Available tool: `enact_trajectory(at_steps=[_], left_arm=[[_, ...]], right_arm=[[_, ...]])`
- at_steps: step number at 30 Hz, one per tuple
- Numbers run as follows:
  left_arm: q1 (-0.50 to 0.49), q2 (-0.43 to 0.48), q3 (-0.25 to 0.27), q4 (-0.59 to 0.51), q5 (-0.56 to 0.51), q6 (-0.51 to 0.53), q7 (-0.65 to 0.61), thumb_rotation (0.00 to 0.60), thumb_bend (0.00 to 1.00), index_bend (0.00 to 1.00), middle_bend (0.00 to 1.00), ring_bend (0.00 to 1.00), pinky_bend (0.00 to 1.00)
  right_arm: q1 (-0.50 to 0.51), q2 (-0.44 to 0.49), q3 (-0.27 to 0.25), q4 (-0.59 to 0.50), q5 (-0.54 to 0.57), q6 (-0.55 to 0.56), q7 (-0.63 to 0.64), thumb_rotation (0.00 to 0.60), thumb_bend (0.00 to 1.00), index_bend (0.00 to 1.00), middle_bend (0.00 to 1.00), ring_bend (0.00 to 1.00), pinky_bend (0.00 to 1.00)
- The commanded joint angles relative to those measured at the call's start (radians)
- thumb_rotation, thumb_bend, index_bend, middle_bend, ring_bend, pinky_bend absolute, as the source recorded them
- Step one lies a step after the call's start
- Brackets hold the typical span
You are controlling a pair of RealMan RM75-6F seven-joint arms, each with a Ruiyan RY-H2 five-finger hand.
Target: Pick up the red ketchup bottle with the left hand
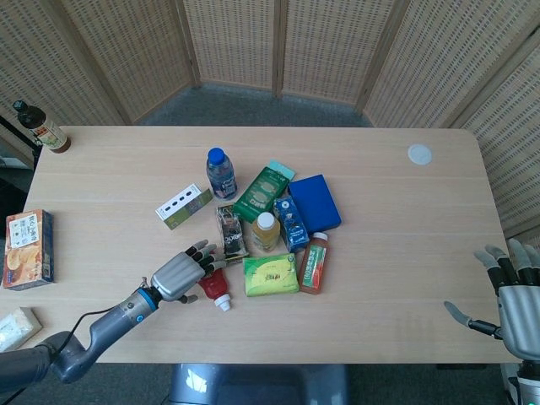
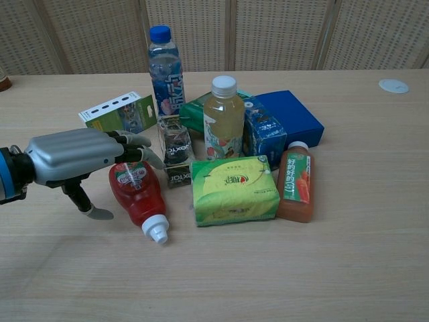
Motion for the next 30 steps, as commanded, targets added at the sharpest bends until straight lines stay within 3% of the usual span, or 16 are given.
enact_trajectory(at_steps=[1,10,20,30], left_arm=[[0.006,0.002,0.006,0.002,-0.006,-0.003,0.003,0.6,0.22,0.18,0.21,0.11,0.0],[0.012,-0.017,0.015,0.028,-0.02,-0.022,-0.003,0.6,0.22,0.18,0.21,0.12,0.0],[-0.024,-0.069,-0.012,0.077,-0.041,-0.075,-0.005,0.6,0.22,0.18,0.22,0.13,0.0],[-0.039,-0.111,-0.01,0.111,-0.05,-0.105,-0.015,0.6,0.22,0.25,0.31,0.23,0.21]], right_arm=[[0.0,-0.001,0.0,0.001,-0.001,0.0,0.0,0.272,0.17,0.21,0.22,0.06,0.0],[-0.005,0.0,-0.001,0.001,-0.007,0.006,0.002,0.269,0.17,0.21,0.22,0.06,0.0],[-0.016,0.008,-0.004,-0.001,-0.009,0.016,0.004,0.275,0.17,0.21,0.22,0.06,0.0],[-0.021,0.014,-0.004,-0.001,-0.012,0.021,0.007,0.272,0.17,0.21,0.22,0.06,0.0]])
